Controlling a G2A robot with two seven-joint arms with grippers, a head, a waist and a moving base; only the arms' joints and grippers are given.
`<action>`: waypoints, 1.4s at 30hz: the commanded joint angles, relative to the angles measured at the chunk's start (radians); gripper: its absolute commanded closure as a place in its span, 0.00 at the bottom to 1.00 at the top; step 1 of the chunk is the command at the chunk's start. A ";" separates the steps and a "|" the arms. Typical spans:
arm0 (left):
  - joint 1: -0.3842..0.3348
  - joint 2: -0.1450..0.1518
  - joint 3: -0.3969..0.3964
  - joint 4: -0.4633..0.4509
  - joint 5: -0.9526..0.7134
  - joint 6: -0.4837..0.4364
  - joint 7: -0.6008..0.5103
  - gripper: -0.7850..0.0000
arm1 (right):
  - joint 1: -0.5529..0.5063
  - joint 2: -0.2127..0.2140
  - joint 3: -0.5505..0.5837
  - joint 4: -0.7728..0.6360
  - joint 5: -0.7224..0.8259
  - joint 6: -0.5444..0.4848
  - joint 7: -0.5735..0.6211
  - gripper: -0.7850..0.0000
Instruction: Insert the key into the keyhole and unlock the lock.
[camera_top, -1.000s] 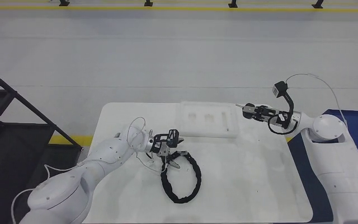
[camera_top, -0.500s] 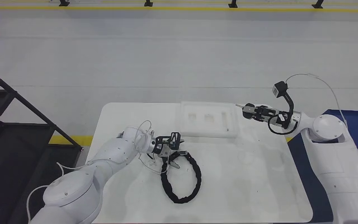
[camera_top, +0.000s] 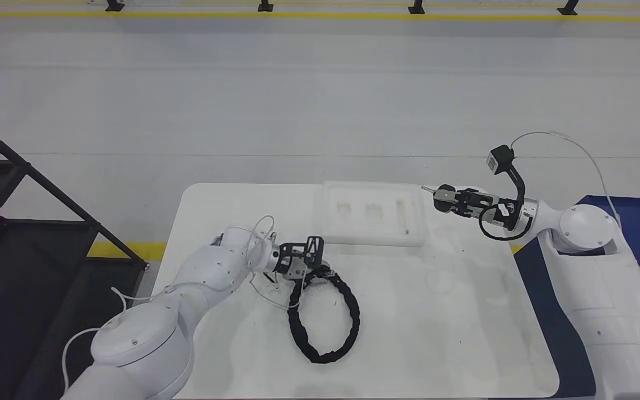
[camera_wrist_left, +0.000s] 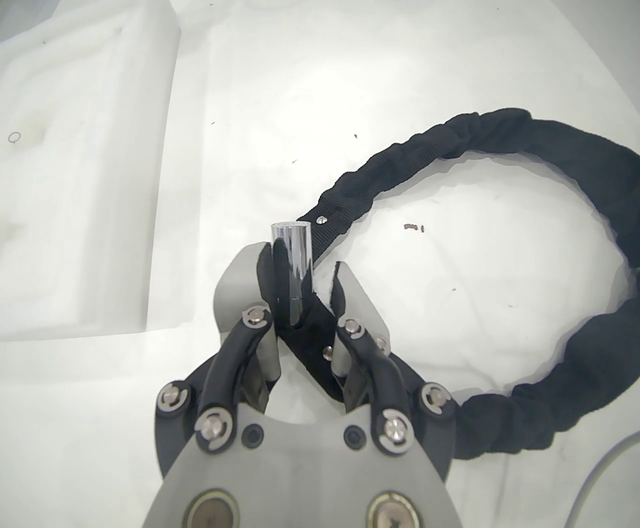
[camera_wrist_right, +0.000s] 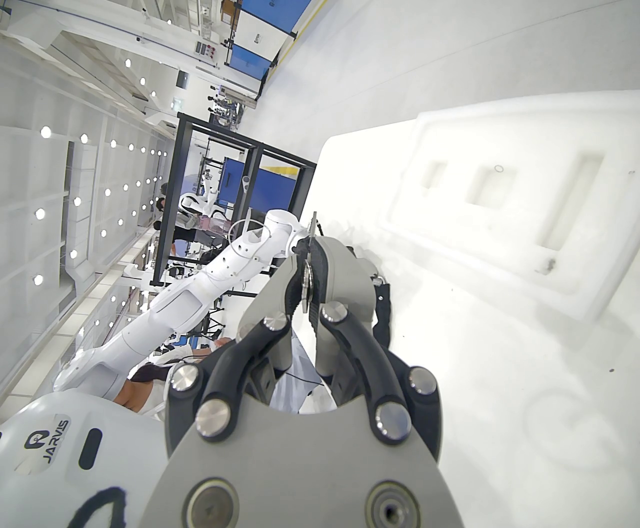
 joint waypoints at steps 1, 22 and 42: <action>-0.003 -0.002 -0.002 0.001 -0.002 -0.002 0.022 1.00 | 0.000 0.000 0.000 0.000 0.000 0.000 0.000 1.00; -0.096 0.091 -0.020 -0.292 -0.075 0.077 0.191 1.00 | -0.042 0.016 -0.018 -0.141 -0.144 0.078 0.034 1.00; -0.148 0.149 -0.052 -0.548 -0.133 0.082 0.196 1.00 | -0.178 0.071 0.107 -0.550 -0.303 0.296 0.157 1.00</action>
